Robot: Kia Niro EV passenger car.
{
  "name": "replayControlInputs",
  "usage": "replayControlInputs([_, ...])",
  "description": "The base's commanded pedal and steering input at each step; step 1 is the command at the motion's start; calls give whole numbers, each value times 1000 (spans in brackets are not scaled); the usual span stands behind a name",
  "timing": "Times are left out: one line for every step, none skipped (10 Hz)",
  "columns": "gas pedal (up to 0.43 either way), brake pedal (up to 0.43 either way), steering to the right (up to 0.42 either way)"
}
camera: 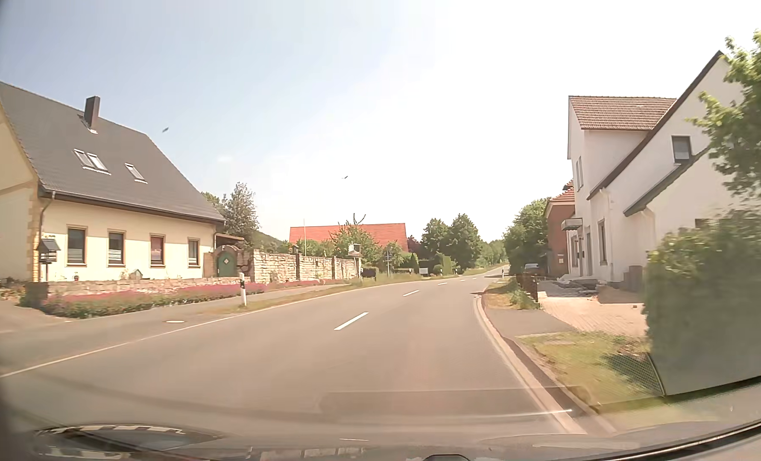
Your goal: Follow the waypoints while adhering to traffic rules and regulations
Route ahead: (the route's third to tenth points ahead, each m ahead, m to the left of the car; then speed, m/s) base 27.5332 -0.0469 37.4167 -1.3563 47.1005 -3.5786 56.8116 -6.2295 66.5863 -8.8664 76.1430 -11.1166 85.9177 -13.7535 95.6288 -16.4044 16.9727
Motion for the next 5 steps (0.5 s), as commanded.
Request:
replayControlInputs([209,0,26])
replayControlInputs([209,0,26])
replayControlInputs([209,0,29])
replayControlInputs([209,0,31])
replayControlInputs([209,0,33])
